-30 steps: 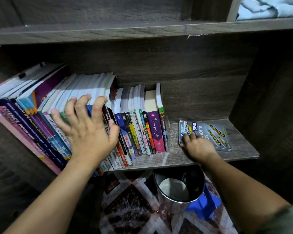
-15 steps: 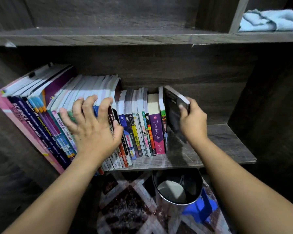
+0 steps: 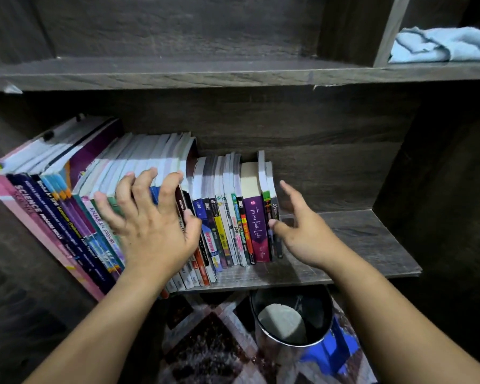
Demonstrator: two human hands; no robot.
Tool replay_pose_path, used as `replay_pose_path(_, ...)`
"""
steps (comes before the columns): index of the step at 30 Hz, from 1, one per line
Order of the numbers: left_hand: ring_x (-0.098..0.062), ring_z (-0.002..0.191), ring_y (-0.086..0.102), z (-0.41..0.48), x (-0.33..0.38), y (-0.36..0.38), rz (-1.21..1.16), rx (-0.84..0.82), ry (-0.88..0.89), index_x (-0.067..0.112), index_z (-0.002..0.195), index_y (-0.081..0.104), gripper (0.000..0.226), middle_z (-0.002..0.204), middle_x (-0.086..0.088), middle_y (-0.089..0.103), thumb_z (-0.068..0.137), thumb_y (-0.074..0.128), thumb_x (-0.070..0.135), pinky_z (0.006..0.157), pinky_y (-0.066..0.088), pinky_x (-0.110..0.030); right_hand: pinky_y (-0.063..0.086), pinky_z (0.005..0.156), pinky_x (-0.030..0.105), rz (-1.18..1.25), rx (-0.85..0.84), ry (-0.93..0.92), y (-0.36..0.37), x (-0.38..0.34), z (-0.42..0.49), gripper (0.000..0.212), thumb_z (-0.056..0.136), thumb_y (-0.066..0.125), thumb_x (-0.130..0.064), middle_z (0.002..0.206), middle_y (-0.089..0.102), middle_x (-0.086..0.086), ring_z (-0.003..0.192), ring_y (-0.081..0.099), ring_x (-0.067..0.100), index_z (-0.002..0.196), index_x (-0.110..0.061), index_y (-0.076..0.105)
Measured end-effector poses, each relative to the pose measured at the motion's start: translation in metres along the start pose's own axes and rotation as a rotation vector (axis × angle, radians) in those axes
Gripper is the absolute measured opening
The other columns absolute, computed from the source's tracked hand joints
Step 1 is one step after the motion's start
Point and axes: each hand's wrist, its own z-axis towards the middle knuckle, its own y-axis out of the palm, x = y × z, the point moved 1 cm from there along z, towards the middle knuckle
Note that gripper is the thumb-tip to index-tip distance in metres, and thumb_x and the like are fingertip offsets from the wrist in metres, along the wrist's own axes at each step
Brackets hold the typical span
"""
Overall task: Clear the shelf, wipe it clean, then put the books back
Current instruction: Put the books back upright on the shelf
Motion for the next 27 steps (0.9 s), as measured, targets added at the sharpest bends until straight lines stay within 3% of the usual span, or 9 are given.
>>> replay_pose_path(3,-0.036,0.134,0.023,-0.001,0.0,0.0,0.006,0.006,0.003,0.02,0.129,0.042,0.06,0.135,-0.015,0.036,0.071,0.044,0.035,0.11,-0.007,-0.059,0.028,0.115,0.031,-0.304,0.153,-0.207,0.01,0.005,-0.008,0.074,0.092,0.061,-0.019,0.152,0.028,-0.008,0.138,0.029,0.009,0.152,-0.037,0.02)
replay_pose_path(5,-0.035,0.134,0.023,-0.001,0.0,0.0,0.008,0.005,0.004,0.02,0.129,0.042,0.06,0.135,-0.015,0.036,0.071,0.045,0.035,0.11,-0.007,-0.059,0.029,0.115,0.042,-0.495,0.201,-0.295,0.021,0.009,-0.004,0.072,0.09,0.062,-0.022,0.159,0.017,0.003,0.142,0.025,0.022,0.15,-0.038,0.025)
replay_pose_path(7,-0.035,0.134,0.022,-0.002,0.001,0.0,0.013,0.0,0.001,0.02,0.13,0.042,0.061,0.136,-0.015,0.036,0.071,0.044,0.035,0.11,-0.007,-0.06,0.029,0.114,0.046,-0.636,0.205,-0.283,0.035,0.01,0.003,0.075,0.089,0.061,-0.024,0.161,0.008,0.009,0.143,0.023,0.029,0.151,-0.038,0.021)
replay_pose_path(10,-0.035,0.134,0.022,-0.001,0.0,0.001,0.031,0.001,-0.002,0.02,0.131,0.042,0.062,0.136,-0.015,0.036,0.071,0.046,0.035,0.11,-0.007,-0.06,0.027,0.113,0.047,-0.77,0.18,-0.186,0.053,0.012,0.012,0.088,0.089,0.058,-0.026,0.16,-0.012,0.013,0.143,0.019,0.035,0.153,-0.038,-0.001)
replay_pose_path(12,-0.035,0.134,0.022,-0.002,-0.001,0.003,0.034,0.01,-0.001,0.02,0.13,0.042,0.061,0.136,-0.015,0.036,0.071,0.045,0.036,0.11,-0.009,-0.059,0.027,0.113,0.048,-0.769,0.189,-0.156,0.059,0.011,0.014,0.091,0.088,0.06,-0.028,0.16,-0.013,0.015,0.142,0.02,0.037,0.153,-0.037,-0.004)
replay_pose_path(16,-0.034,0.134,0.022,-0.001,-0.001,0.003,0.026,0.033,0.005,0.021,0.129,0.041,0.061,0.136,-0.016,0.038,0.071,0.046,0.035,0.11,-0.012,-0.055,0.027,0.115,0.051,-0.65,0.269,-0.163,0.062,0.007,0.016,0.076,0.083,0.061,-0.024,0.159,-0.008,0.012,0.143,0.016,0.037,0.148,-0.033,0.023)
replay_pose_path(22,-0.034,0.134,0.022,-0.003,-0.001,0.002,0.028,0.02,0.01,0.021,0.13,0.041,0.061,0.136,-0.015,0.037,0.072,0.046,0.036,0.111,-0.008,-0.059,0.03,0.106,0.063,-0.526,0.51,-0.338,0.078,0.007,0.002,0.038,0.065,0.068,-0.02,0.148,0.02,0.016,0.135,0.028,0.043,0.098,-0.011,0.051)
replay_pose_path(24,-0.035,0.134,0.022,-0.003,-0.002,0.001,0.025,0.019,0.016,0.021,0.13,0.041,0.06,0.136,-0.015,0.037,0.072,0.045,0.036,0.111,-0.008,-0.058,0.038,0.1,0.055,-0.501,0.598,-0.389,0.078,0.004,-0.001,0.027,0.07,0.067,-0.025,0.14,0.033,0.02,0.124,0.039,0.042,0.087,-0.007,0.054)
replay_pose_path(27,-0.034,0.134,0.022,-0.003,-0.003,0.001,0.028,0.02,0.019,0.021,0.13,0.041,0.06,0.136,-0.015,0.037,0.072,0.045,0.037,0.111,-0.01,-0.055,0.049,0.081,0.044,-0.436,0.622,-0.349,0.073,0.001,0.004,0.027,0.077,0.07,-0.026,0.121,0.051,0.019,0.103,0.052,0.038,0.082,-0.007,0.052)
